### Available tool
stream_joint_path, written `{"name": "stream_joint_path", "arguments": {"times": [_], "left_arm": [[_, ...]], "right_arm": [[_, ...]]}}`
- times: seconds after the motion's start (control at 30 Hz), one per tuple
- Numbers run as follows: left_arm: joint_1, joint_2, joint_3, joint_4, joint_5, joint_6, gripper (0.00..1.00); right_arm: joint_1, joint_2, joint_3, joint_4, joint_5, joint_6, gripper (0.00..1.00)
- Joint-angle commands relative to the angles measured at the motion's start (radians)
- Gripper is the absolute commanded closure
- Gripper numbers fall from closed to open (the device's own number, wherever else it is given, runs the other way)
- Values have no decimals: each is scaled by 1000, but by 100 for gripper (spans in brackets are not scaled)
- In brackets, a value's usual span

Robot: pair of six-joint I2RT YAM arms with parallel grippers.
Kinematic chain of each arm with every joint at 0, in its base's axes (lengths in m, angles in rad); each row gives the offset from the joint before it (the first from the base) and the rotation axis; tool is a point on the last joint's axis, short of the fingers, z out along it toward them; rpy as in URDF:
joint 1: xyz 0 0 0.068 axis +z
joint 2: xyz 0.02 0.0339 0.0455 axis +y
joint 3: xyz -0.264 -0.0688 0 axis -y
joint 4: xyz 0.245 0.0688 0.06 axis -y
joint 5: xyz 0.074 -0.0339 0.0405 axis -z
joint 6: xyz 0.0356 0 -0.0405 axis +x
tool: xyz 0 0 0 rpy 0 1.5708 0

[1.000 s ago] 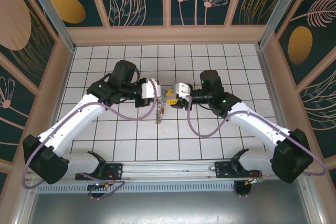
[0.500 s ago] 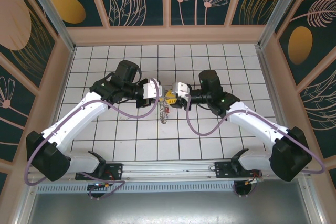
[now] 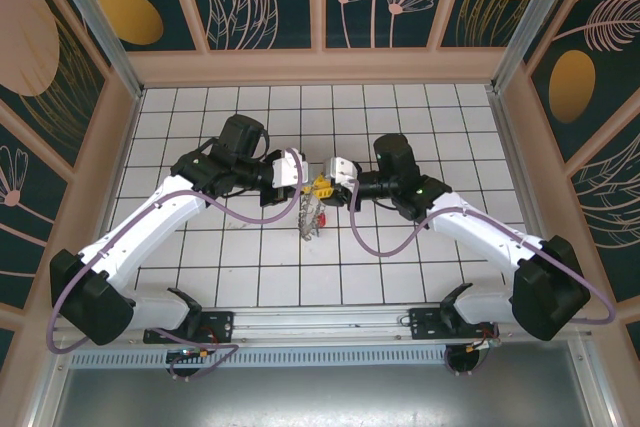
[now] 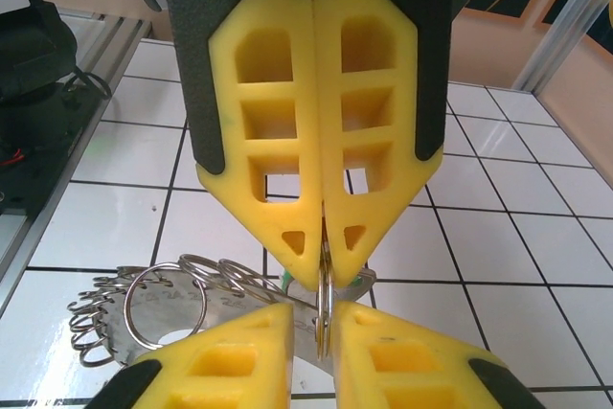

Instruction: Put the keys on the keyring

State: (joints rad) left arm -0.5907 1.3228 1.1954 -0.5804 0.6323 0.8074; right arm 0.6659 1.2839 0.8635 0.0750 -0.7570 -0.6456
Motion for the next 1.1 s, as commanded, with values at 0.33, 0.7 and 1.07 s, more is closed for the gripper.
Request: {"name": "stream_joint_path", "arguments": {"times": [0.33, 0.7, 1.07], "left_arm": [[5, -74, -46, 169, 76, -104, 87], [4, -146, -141, 304, 56, -112, 78], [4, -117, -112, 323, 83, -78, 79]], "right_arm": [[-26, -58, -23, 156, -45, 130, 100], [-58, -118, -170, 548, -101, 406, 100], [-34, -125, -142, 485, -78, 352, 100]]}}
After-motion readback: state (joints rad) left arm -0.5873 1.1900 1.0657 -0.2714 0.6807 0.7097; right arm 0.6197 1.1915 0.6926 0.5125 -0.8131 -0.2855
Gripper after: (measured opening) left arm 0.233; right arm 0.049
